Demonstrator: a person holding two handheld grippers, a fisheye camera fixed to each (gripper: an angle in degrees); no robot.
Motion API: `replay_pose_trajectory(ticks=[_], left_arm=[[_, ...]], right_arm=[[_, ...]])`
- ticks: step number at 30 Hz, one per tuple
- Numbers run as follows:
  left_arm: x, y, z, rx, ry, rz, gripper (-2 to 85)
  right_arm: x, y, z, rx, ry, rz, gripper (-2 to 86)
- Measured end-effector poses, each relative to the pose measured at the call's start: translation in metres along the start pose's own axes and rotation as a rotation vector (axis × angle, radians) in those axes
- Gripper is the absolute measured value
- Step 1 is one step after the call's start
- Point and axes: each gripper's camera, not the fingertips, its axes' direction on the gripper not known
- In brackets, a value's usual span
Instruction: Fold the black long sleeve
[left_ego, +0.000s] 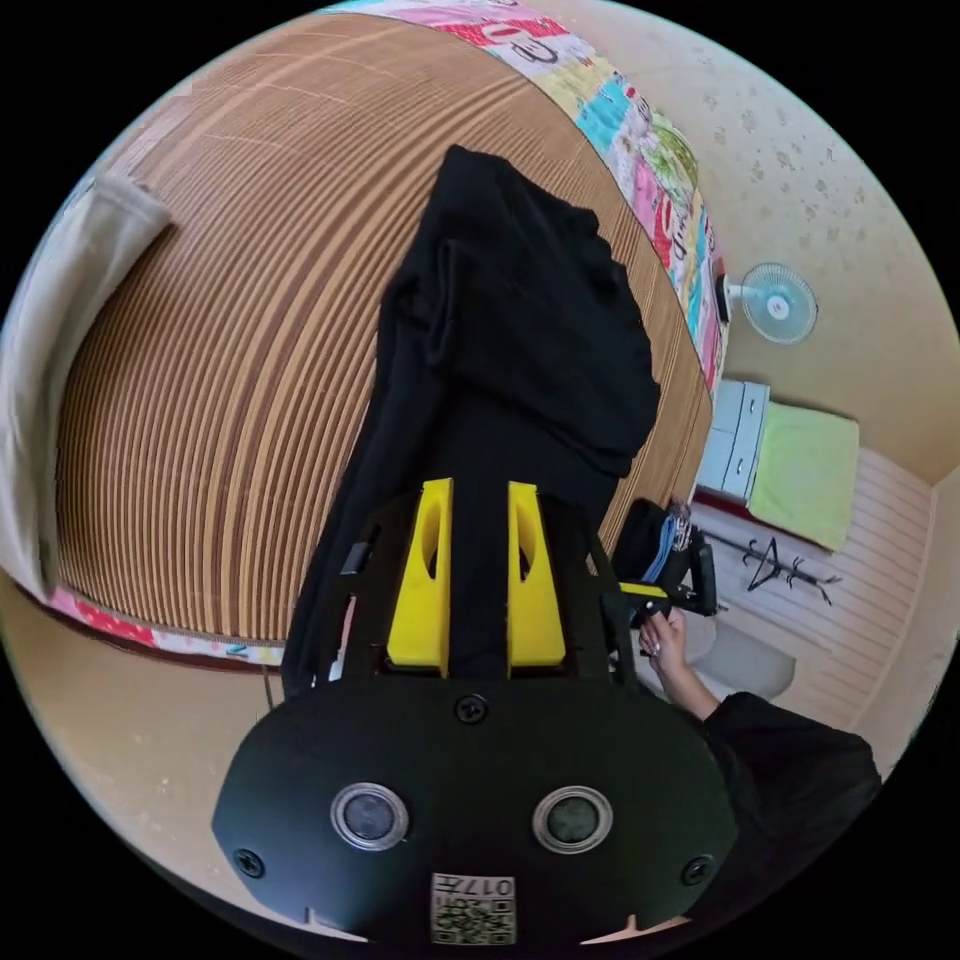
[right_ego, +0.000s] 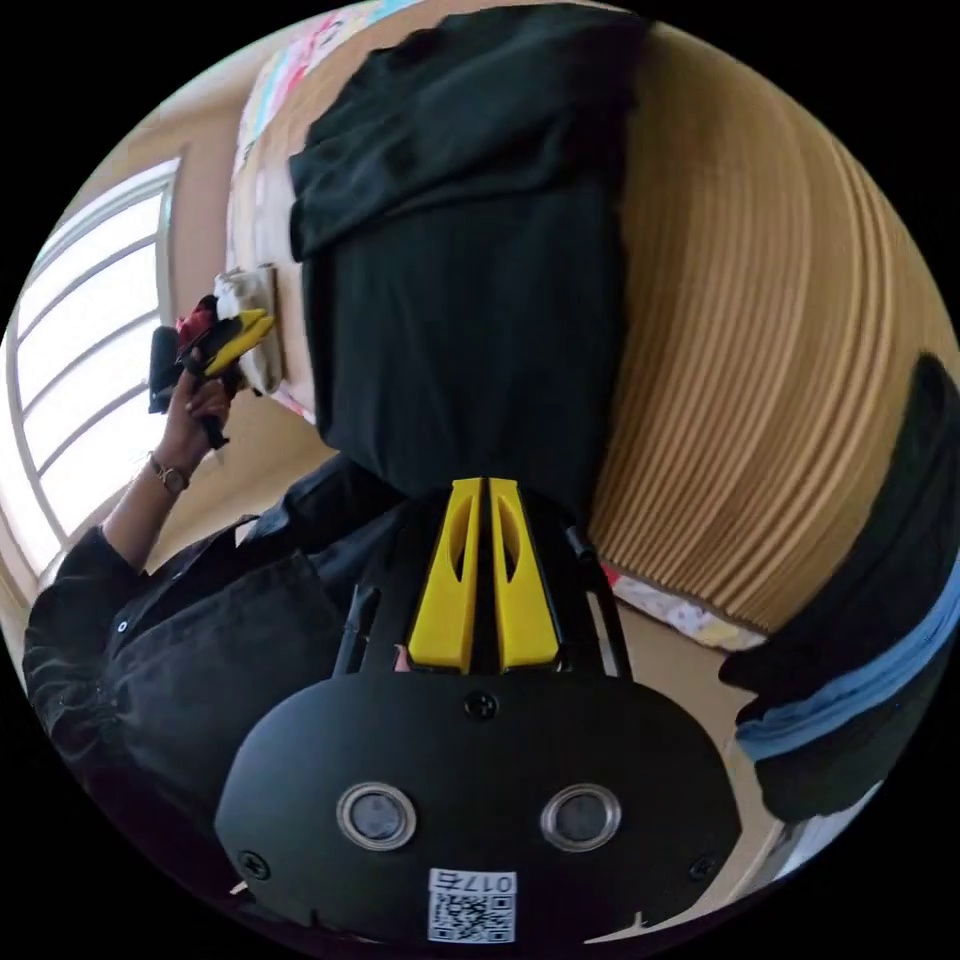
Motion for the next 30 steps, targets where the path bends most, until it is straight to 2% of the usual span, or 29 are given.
replay_pose_trajectory(ticks=[4, 8, 13, 17, 25, 30], left_arm=[[-0.007, -0.006, 0.009, -0.211, -0.201, 0.164, 9.0], [-0.046, 0.03, 0.015, -0.423, -0.382, 0.262, 9.8], [-0.106, 0.071, 0.016, -0.572, -0.31, 0.238, 11.2], [-0.133, 0.079, 0.014, -0.571, -0.329, 0.176, 11.4], [-0.141, 0.081, 0.04, -0.7, -0.406, 0.347, 11.0], [-0.165, 0.077, 0.032, -0.703, -0.425, 0.347, 4.8]], right_arm=[[0.027, 0.025, 0.008, -0.023, -0.004, 0.144, 8.7], [0.046, 0.054, 0.027, -0.079, -0.064, 0.226, 10.5], [0.065, 0.085, 0.033, -0.092, -0.154, 0.284, 11.4], [0.068, 0.102, 0.029, -0.099, -0.171, 0.242, 14.7], [0.062, 0.113, 0.018, -0.152, -0.123, 0.181, 18.1], [0.054, 0.113, -0.006, -0.156, -0.04, 0.129, 15.9]])
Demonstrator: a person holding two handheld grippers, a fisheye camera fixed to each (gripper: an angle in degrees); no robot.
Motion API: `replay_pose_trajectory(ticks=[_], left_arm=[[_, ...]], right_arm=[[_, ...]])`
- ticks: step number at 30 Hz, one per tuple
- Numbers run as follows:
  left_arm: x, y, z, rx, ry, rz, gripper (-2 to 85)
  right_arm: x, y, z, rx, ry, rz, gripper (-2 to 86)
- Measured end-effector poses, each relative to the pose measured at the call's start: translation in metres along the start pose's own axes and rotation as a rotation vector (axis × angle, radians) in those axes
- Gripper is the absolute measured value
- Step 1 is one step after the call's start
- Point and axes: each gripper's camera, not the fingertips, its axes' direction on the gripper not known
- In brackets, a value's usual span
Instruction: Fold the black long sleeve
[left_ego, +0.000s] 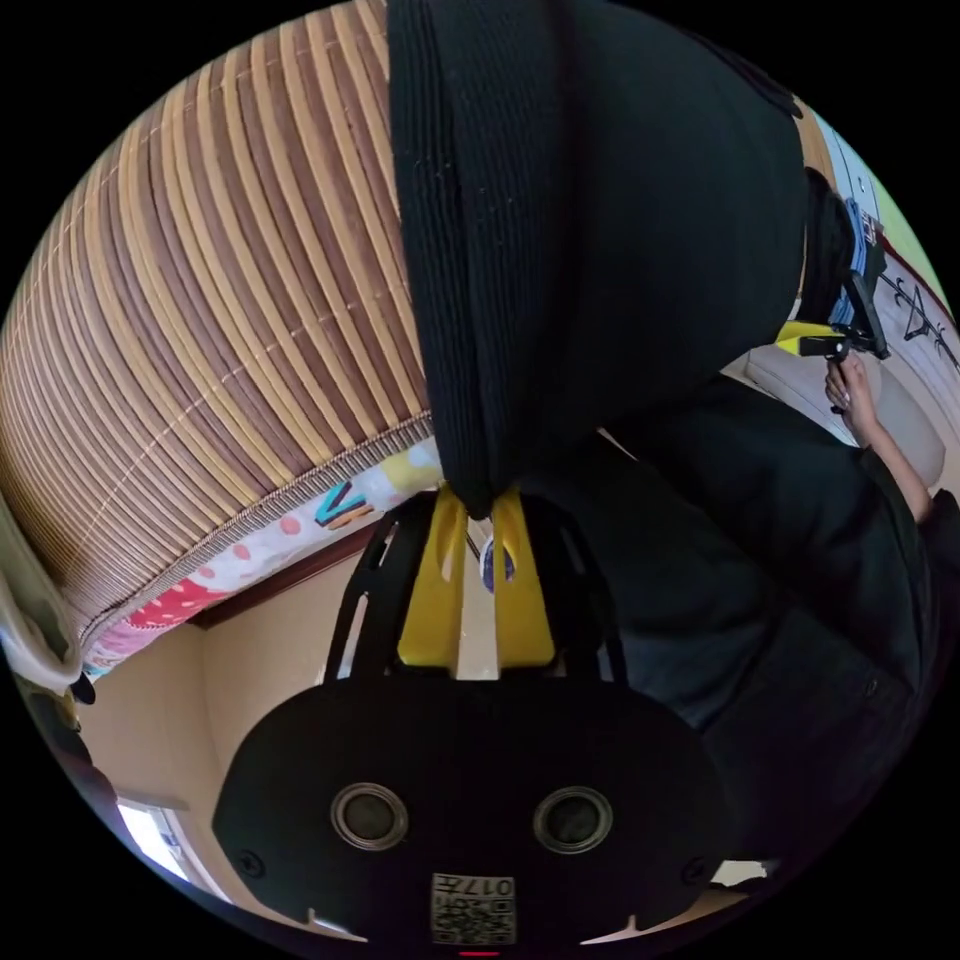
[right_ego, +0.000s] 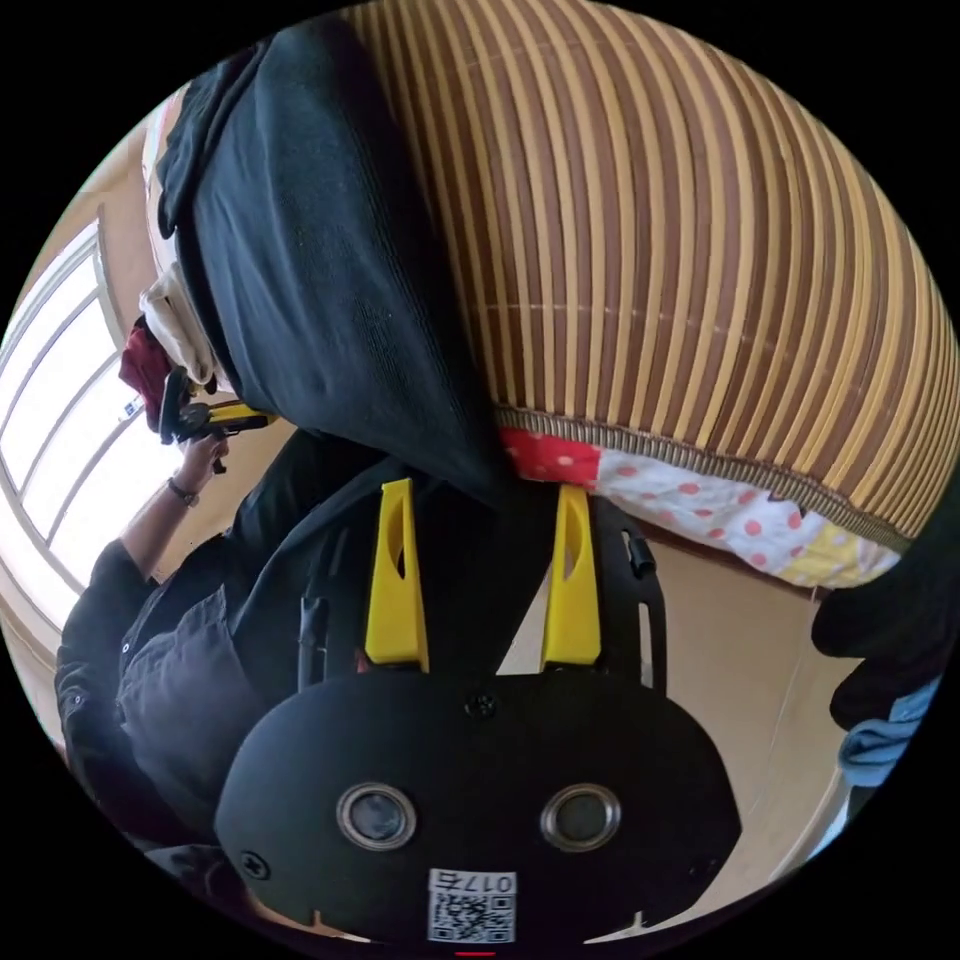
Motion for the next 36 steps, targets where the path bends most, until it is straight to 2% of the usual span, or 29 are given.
replay_pose_trajectory(ticks=[2, 3, 7, 8, 10, 12, 17, 21, 24, 28, 36], left_arm=[[-0.011, 0.014, -0.006, -0.012, 0.075, 0.057, 4.3], [-0.015, 0.018, -0.008, -0.016, 0.116, 0.081, 4.2], [-0.044, 0.066, -0.049, 0.069, 0.525, 0.26, 4.0], [-0.054, 0.085, -0.068, 0.138, 0.648, 0.31, 4.0], [-0.069, 0.116, -0.095, 0.246, 0.78, 0.369, 3.9], [-0.083, 0.145, -0.115, 0.347, 0.868, 0.409, 3.9], [-0.105, 0.213, -0.108, 0.585, 1.343, 0.593, 3.9], [-0.113, 0.222, -0.079, 0.765, 1.463, 0.522, 4.0], [-0.136, 0.204, -0.062, 0.933, 1.488, 0.296, 3.9], [-0.161, 0.172, -0.08, 1.098, 1.453, 0.001, 4.0], [-0.174, 0.062, -0.208, 1.152, 1.393, 0.053, 3.9]], right_arm=[[-0.002, 0.006, -0.01, -0.012, -0.014, -0.027, 6.9], [-0.007, 0.015, -0.018, -0.026, -0.071, -0.094, 5.5], [-0.004, 0.051, -0.065, -0.026, -0.237, -0.174, 3.4], [0.001, 0.068, -0.089, 0.001, -0.35, -0.208, 3.1], [0.01, 0.096, -0.127, 0.064, -0.545, -0.272, 2.8], [0.02, 0.138, -0.172, 0.128, -0.837, -0.43, 2.5], [0.037, 0.208, -0.212, 0.242, -1.175, -0.648, 2.1], [0.062, 0.204, -0.215, 0.439, -1.306, -0.586, 1.9], [0.086, 0.162, -0.212, 0.54, -1.324, -0.395, 1.5], [0.085, 0.112, -0.233, 0.617, -1.314, -0.304, 1.4], [0.044, 0.001, -0.345, 0.75, -1.208, -0.331, 1.6]])
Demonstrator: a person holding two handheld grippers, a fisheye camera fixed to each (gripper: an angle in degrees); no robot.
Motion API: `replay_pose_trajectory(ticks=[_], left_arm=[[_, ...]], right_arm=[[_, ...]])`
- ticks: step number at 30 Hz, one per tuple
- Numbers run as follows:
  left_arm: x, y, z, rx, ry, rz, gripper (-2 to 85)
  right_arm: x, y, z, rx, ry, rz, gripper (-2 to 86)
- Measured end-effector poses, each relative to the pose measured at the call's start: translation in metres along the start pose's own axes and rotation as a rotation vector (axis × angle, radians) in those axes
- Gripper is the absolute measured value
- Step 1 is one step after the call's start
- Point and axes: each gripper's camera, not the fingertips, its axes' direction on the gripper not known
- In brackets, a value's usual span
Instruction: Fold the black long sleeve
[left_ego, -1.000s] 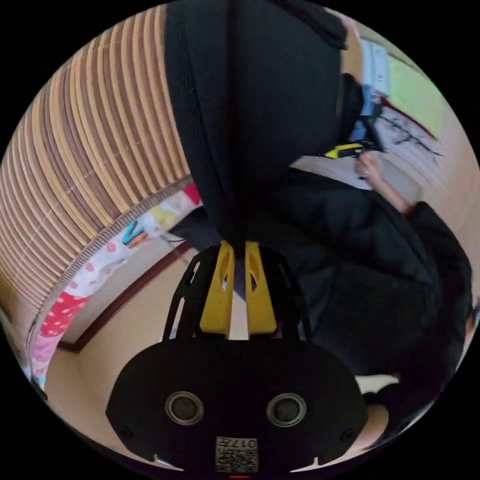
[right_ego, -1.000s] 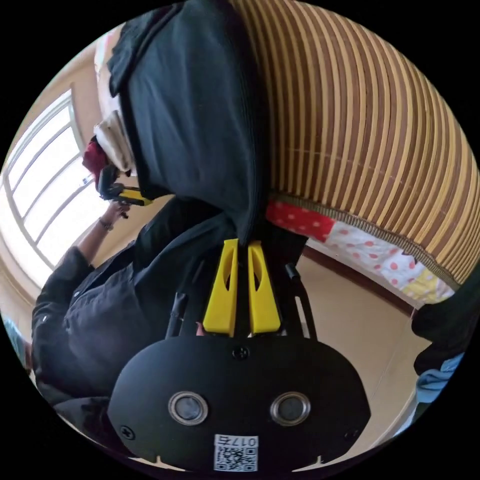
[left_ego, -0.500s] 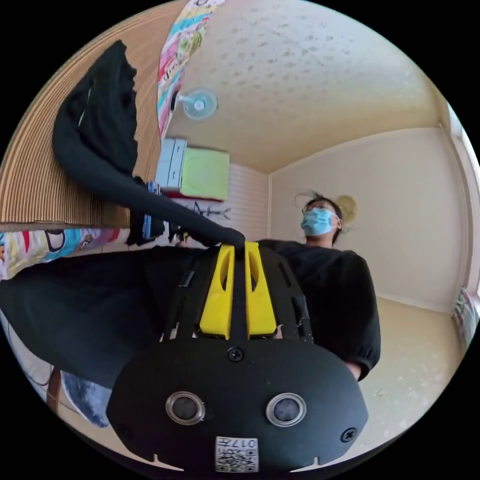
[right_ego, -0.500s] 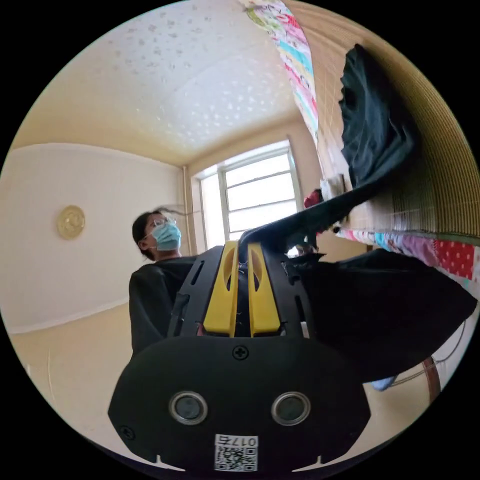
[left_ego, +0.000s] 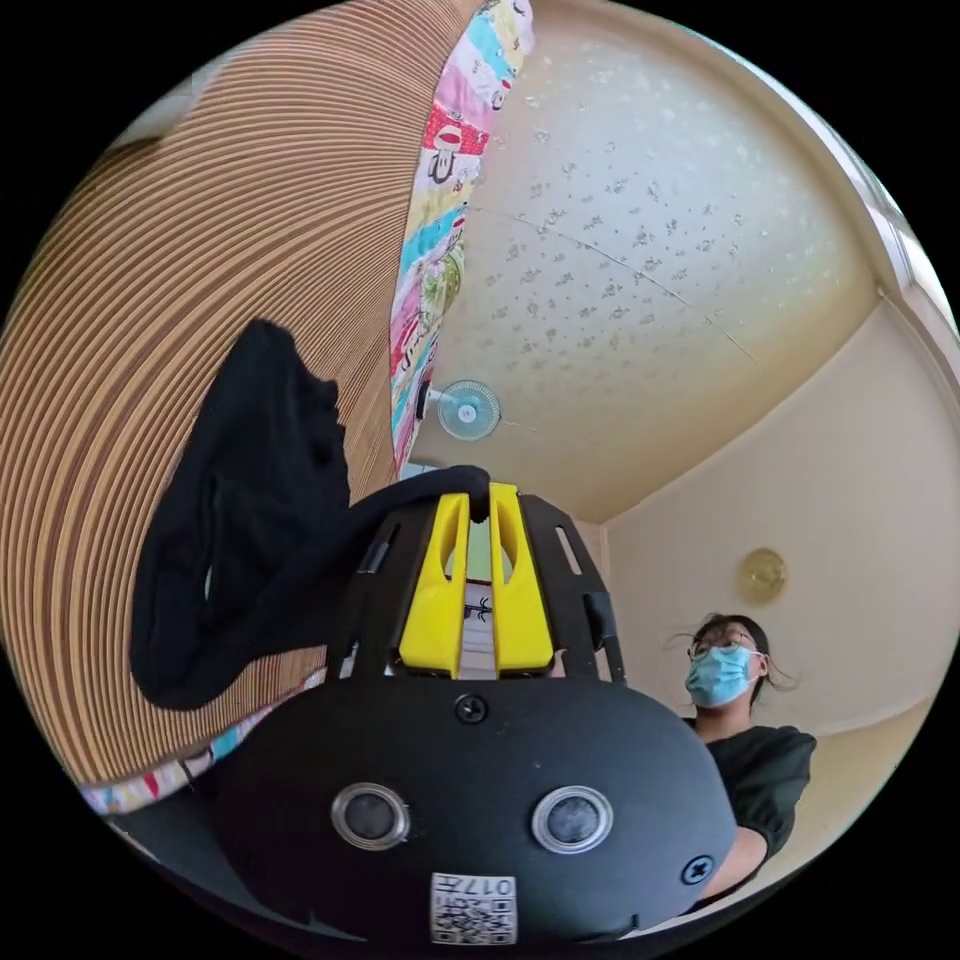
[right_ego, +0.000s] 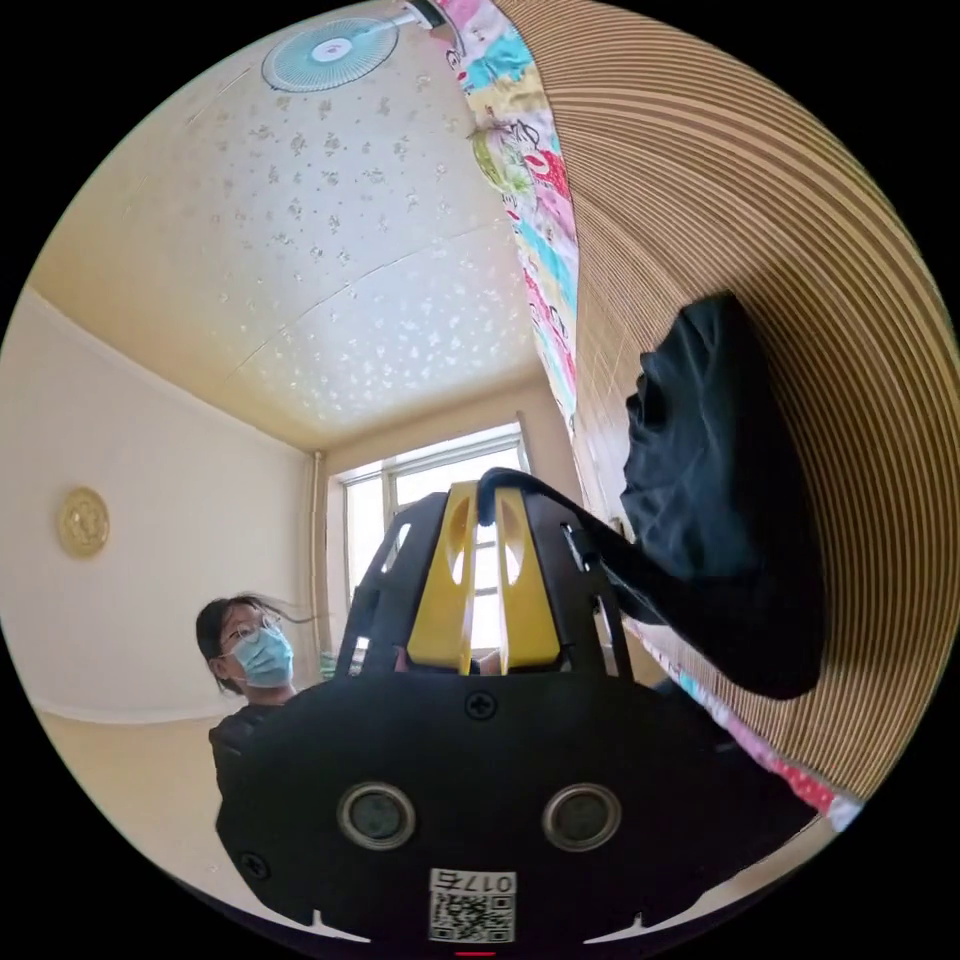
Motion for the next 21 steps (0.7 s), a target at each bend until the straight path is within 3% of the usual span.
replay_pose_trajectory(ticks=[6, 9, 11, 16, 21], left_arm=[[-0.017, -0.085, 0.058, -0.063, -0.172, -0.041, 5.0], [-0.009, -0.103, 0.071, -0.088, -0.345, 0.04, 8.2], [-0.006, -0.096, 0.075, -0.131, -0.556, 0.061, 11.1], [-0.03, -0.035, 0.081, -0.282, -0.873, 0.078, 14.2], [-0.079, 0.011, 0.094, -0.352, -0.89, -0.011, 14.7]], right_arm=[[0.025, -0.086, 0.029, 0.09, 0.23, 0.063, 1.7], [0.035, -0.093, 0.039, 0.135, 0.295, 0.044, 1.5], [0.03, -0.085, 0.043, 0.129, 0.427, -0.023, 1.2], [0.055, -0.031, 0.082, -0.034, 0.819, -0.07, 0.5], [0.11, 0.021, 0.168, -0.216, 0.985, -0.16, 0.4]])
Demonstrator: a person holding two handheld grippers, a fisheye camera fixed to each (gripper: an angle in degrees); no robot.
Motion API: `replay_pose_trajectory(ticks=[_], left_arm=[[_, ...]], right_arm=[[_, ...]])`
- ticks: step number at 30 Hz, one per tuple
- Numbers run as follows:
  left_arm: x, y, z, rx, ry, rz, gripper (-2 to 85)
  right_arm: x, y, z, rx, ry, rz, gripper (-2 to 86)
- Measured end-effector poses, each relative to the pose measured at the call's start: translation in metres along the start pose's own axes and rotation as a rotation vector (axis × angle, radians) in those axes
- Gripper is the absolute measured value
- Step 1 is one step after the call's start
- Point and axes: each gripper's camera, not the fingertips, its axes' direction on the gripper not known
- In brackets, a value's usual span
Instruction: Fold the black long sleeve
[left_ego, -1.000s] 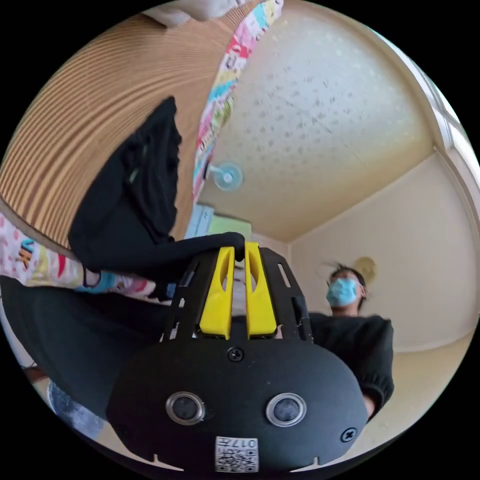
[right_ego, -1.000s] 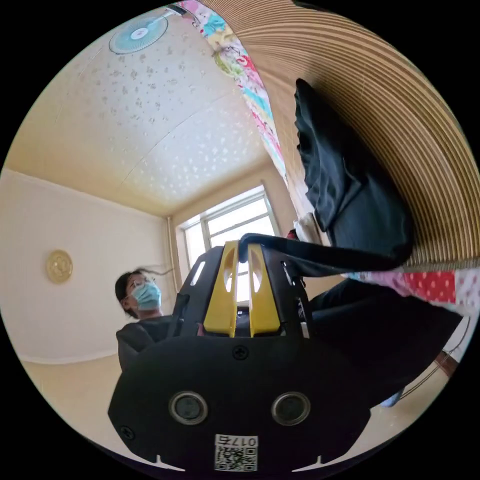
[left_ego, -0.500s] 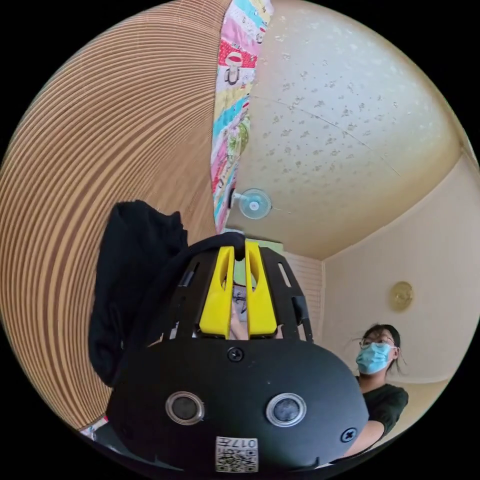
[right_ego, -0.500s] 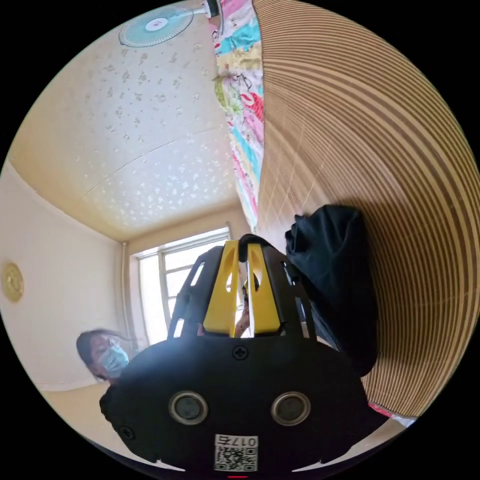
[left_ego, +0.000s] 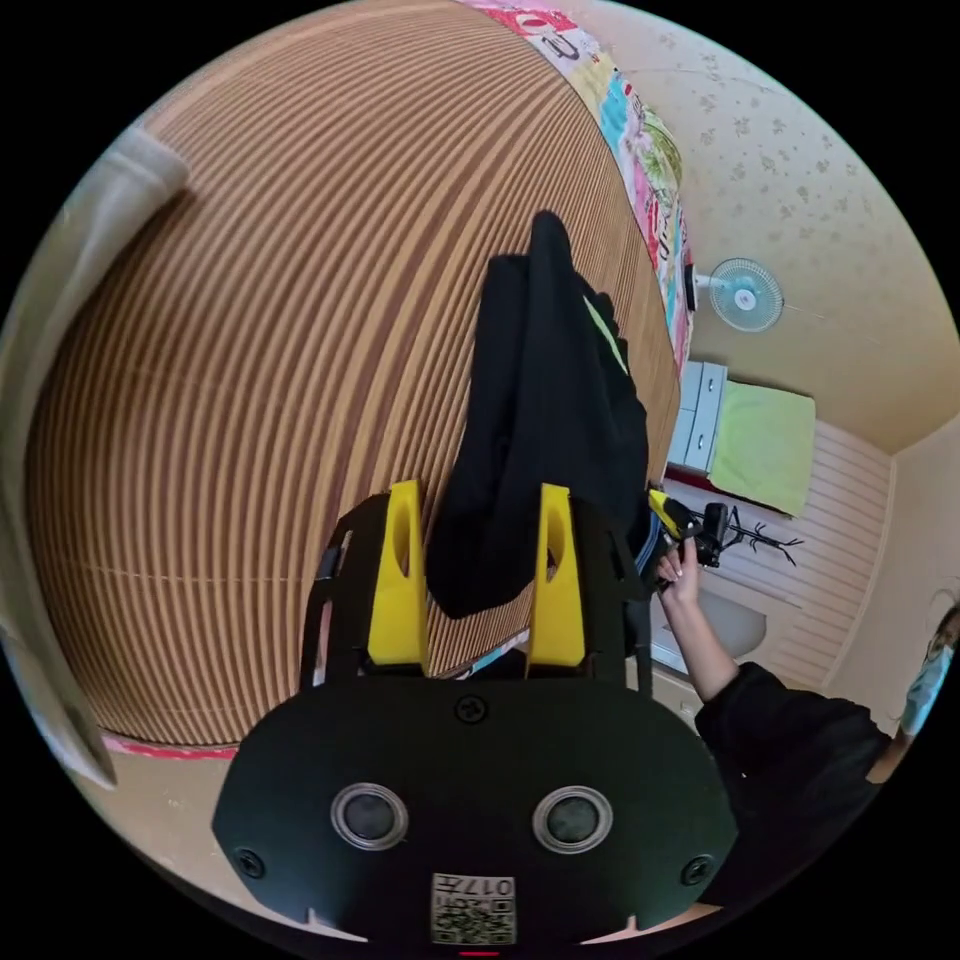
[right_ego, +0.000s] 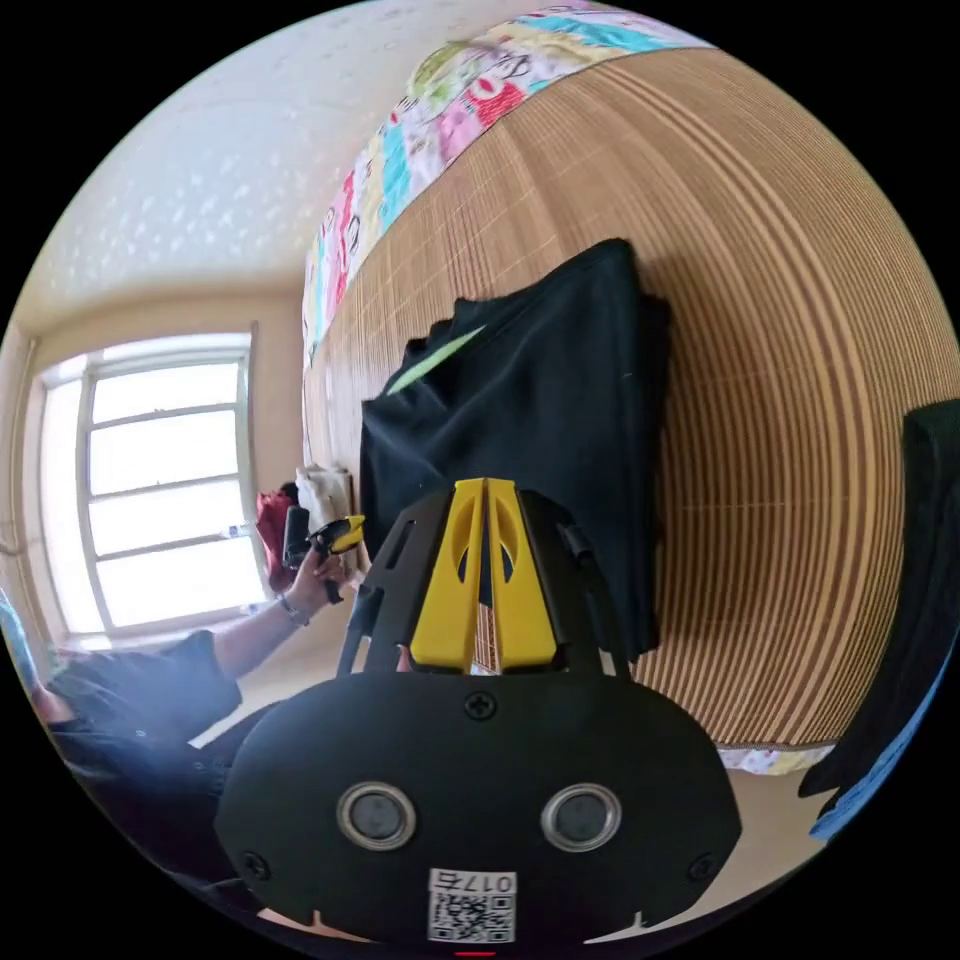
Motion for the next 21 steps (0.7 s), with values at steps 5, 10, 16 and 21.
replay_pose_trajectory(ticks=[5, 10, 16, 21], left_arm=[[0.013, 0.001, 0.033, -0.047, 0.038, -0.053, 8.8], [0.119, 0.01, 0.005, 0.009, 0.085, 0.201, 6.6], [0.34, 0.04, 0.073, 0.014, -0.187, 0.516, 6.5], [0.45, 0.071, 0.2, -0.175, -0.202, 0.7, 7.1]], right_arm=[[0.002, -0.006, 0.097, -0.199, 0.287, -0.007, 0.4], [0.006, -0.007, 0.11, -0.277, 0.358, -0.072, 0.3], [0.02, 0.063, 0.044, -0.115, 0.203, -0.173, 0.5], [0.114, 0.134, -0.026, -0.022, 0.119, -0.001, 1.1]])
